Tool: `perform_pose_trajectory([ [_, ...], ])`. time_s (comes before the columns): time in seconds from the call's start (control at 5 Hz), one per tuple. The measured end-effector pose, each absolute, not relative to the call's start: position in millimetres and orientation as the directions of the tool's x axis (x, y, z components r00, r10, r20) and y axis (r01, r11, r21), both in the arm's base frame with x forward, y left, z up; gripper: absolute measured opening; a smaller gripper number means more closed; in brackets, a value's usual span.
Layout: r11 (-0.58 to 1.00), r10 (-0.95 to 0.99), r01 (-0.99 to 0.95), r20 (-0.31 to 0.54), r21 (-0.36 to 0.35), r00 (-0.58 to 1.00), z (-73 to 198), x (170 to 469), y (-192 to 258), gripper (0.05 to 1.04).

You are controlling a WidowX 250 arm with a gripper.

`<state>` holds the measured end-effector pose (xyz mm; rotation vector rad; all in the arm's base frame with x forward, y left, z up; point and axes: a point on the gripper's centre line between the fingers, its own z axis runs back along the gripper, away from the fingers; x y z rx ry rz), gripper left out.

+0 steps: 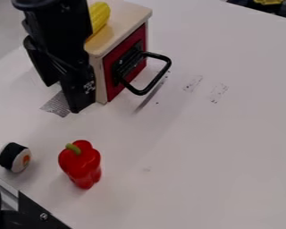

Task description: Opens the drawer

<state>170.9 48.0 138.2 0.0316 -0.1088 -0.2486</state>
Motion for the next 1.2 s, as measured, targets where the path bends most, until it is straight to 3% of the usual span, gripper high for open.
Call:
perform_pose_trajectory([
  [0.2,0.969,-0.247,0.244,0.092,0.037,0.965,135.0,168.2,46.9,0.999],
  [0.6,0.986,-0.161,0.164,0.073,-0.033,0.984,114.9,231.7,26.1,0.999],
  [1.0,1.0,-0.011,0.009,0.131,0.012,0.991,89.6,309.6,33.7,0.999],
  [1.2,0.998,0.005,-0.015,0.168,0.054,0.986,74.2,331.0,33.6,0.999],
])
